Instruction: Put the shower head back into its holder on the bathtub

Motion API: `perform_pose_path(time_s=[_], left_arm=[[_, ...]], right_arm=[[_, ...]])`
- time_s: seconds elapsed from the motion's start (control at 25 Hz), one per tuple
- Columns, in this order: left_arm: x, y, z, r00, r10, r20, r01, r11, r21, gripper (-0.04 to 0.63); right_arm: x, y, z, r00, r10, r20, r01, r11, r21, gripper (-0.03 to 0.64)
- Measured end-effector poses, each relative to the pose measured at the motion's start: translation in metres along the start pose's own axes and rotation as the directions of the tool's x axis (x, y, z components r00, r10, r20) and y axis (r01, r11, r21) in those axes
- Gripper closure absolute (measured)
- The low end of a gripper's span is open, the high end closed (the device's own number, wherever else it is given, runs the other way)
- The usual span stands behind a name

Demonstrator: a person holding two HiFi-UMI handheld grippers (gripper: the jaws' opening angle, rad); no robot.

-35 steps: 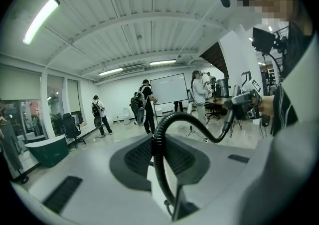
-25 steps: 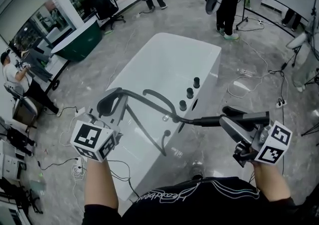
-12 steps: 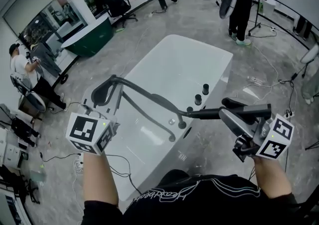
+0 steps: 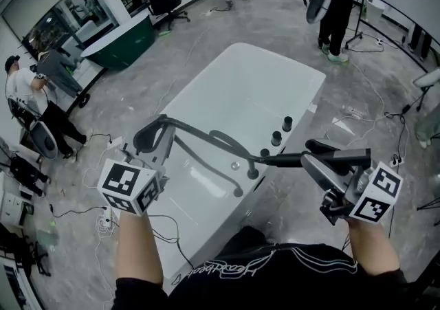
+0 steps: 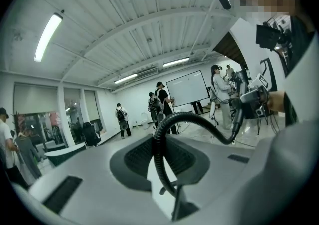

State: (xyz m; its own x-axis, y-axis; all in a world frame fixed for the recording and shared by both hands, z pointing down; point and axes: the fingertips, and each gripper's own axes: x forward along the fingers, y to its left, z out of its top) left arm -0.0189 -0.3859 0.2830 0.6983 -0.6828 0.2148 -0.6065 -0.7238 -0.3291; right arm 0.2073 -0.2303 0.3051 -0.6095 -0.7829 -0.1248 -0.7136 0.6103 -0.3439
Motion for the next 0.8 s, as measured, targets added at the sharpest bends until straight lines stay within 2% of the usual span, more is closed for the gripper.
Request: perform_pose_path(time_s=[0.2, 0.36, 0.48, 0.64, 0.8], left_arm=[[0.013, -0.010, -0.049, 0.998, -0.043, -0.043, 0.038, 0.994, -0.103, 0.531], [0.012, -0.017, -0.082, 0.995, -0.083, -0.058, 0.070, 0.977, -0.203, 0.531], [0.017, -0.027, -0.098, 0.992, -0.107, -0.067, 0.088, 0.967, -0.241, 0.531], [0.027, -0.041, -0.121, 0.989, -0.135, -0.061, 0.107, 0.938, -0.331, 0.531], [0.035, -0.054, -0.155, 0.988, -0.137, -0.074, 0.095, 0.908, -0.408, 0.531]], right_arm=[[0.003, -0.019, -0.022, 0.998, -0.046, -0.050, 0.047, 0.998, 0.027, 0.491], [0.005, -0.024, -0.035, 0.995, -0.075, -0.071, 0.079, 0.995, 0.053, 0.489], [0.001, -0.032, -0.037, 0.992, -0.098, -0.084, 0.103, 0.993, 0.058, 0.489], [-0.008, -0.040, -0.040, 0.988, -0.118, -0.096, 0.124, 0.990, 0.060, 0.491], [-0.013, -0.041, -0.042, 0.986, -0.130, -0.103, 0.136, 0.989, 0.056, 0.489]])
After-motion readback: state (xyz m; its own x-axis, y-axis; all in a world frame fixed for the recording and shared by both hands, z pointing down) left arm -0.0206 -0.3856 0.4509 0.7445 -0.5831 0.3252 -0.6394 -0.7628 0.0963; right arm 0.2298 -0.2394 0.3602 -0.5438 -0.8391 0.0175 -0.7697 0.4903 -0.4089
